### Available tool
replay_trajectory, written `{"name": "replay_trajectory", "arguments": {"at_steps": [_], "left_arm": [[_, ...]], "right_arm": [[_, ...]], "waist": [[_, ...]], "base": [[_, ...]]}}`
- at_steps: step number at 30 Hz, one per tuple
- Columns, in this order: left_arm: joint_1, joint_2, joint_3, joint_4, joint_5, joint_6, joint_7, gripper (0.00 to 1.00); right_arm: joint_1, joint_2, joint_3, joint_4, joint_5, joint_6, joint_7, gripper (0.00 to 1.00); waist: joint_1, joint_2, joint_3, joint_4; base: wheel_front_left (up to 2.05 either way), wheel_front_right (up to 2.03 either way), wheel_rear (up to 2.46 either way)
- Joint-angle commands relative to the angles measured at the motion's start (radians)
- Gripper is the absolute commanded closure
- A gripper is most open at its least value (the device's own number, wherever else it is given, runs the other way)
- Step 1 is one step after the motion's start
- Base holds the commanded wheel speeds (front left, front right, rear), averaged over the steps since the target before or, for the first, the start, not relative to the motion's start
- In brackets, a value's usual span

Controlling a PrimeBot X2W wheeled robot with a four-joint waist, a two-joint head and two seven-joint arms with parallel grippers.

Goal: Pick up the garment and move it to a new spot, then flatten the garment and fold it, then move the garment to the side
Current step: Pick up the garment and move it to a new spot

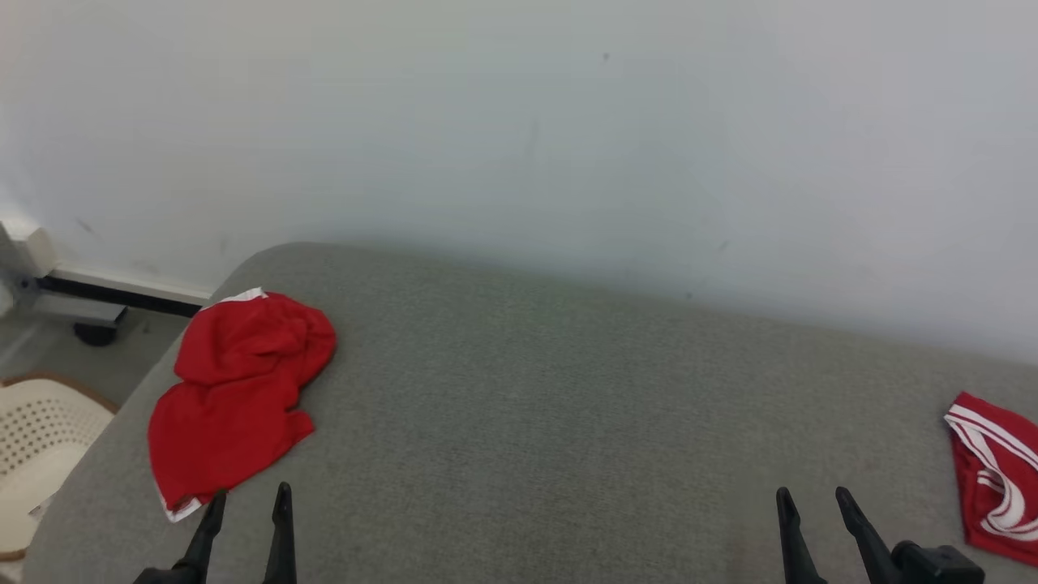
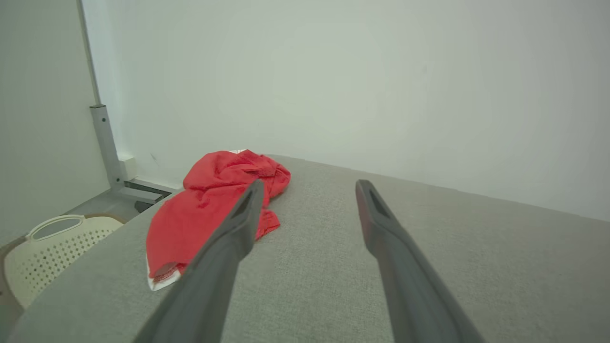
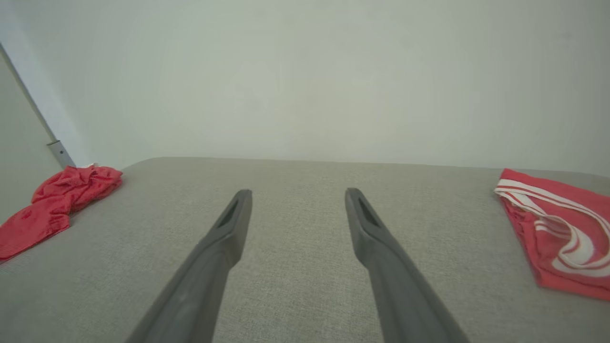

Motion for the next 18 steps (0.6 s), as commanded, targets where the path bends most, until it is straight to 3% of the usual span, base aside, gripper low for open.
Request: {"name": "replay_trajectory", "arguments": {"at_steps": [1,8,18], "left_arm": [[0.005,0.004,0.008,-0.009,0.007,-0.001,-0.004,0.00],[0.026,-0.013,0.085,-0.058,-0.022,-0.001,-0.004,0.00],[0.062,-0.033,0.153,-0.119,0.013,-0.001,-0.004,0.00]], "right_arm": [[-0.013,0.001,0.008,0.007,0.012,-0.003,-0.010,0.00],[-0.092,0.001,0.089,0.049,0.029,-0.003,-0.021,0.00],[-0.188,0.001,0.159,0.121,0.026,-0.003,-0.035,0.00]], "waist": [[-0.0001,0.0000,-0.002,0.124],[-0.0001,0.0000,0.054,0.201],[-0.0001,0.0000,0.098,0.236]], "base": [[0.00,0.00,0.00],[0.00,0.00,0.00],[0.00,0.00,0.00]]}}
